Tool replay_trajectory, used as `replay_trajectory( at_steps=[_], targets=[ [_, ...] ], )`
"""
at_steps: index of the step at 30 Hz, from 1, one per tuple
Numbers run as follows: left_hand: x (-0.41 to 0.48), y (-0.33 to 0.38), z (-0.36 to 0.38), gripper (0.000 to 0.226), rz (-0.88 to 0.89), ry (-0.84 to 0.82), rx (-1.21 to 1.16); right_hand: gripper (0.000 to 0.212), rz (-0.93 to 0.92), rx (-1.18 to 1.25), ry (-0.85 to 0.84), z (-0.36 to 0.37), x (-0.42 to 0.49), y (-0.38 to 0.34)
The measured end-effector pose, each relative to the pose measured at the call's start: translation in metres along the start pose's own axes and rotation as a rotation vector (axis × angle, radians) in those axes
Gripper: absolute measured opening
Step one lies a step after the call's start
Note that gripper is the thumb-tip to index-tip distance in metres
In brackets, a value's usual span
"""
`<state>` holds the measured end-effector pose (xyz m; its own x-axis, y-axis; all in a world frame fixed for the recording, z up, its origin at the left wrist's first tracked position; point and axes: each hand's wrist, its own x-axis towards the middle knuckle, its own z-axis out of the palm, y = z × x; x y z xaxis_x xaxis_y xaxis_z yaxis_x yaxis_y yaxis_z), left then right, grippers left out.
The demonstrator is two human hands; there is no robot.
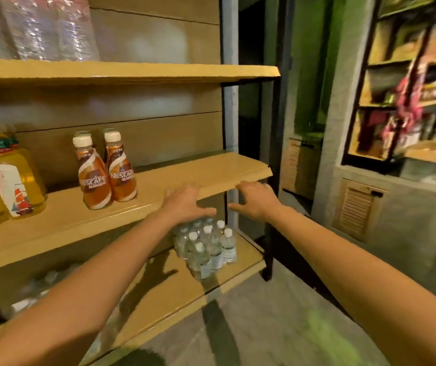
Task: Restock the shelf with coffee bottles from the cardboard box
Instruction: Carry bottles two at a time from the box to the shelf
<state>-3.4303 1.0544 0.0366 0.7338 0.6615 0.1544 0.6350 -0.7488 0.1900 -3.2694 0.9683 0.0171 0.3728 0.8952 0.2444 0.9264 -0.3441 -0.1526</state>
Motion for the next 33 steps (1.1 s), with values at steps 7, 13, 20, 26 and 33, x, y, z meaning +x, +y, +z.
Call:
replay_trajectory(
  at_steps=[7, 13, 20, 26, 33],
  targets=[
    [0.034, 0.150, 0.061, 0.087, 0.269, -0.177, -0.014, 0.069, 0.310, -0.117, -0.024, -0.033, -0.099, 0.139],
    [0.044, 0.316, 0.099, 0.073, 0.550, -0.192, -0.155, 0.069, 0.545, -0.145, 0.034, -0.068, -0.191, 0.259],
    [0.060, 0.503, 0.154, 0.073, 0.812, -0.262, -0.340, 0.068, 0.724, -0.268, -0.054, -0.118, -0.286, 0.415],
    [0.085, 0.659, 0.181, 0.079, 0.884, -0.200, -0.279, 0.073, 0.839, -0.346, -0.088, -0.165, -0.344, 0.542],
    [0.141, 0.783, 0.216, 0.086, 0.957, -0.156, -0.168, 0.073, 0.886, -0.399, -0.105, -0.183, -0.358, 0.667]
  ],
)
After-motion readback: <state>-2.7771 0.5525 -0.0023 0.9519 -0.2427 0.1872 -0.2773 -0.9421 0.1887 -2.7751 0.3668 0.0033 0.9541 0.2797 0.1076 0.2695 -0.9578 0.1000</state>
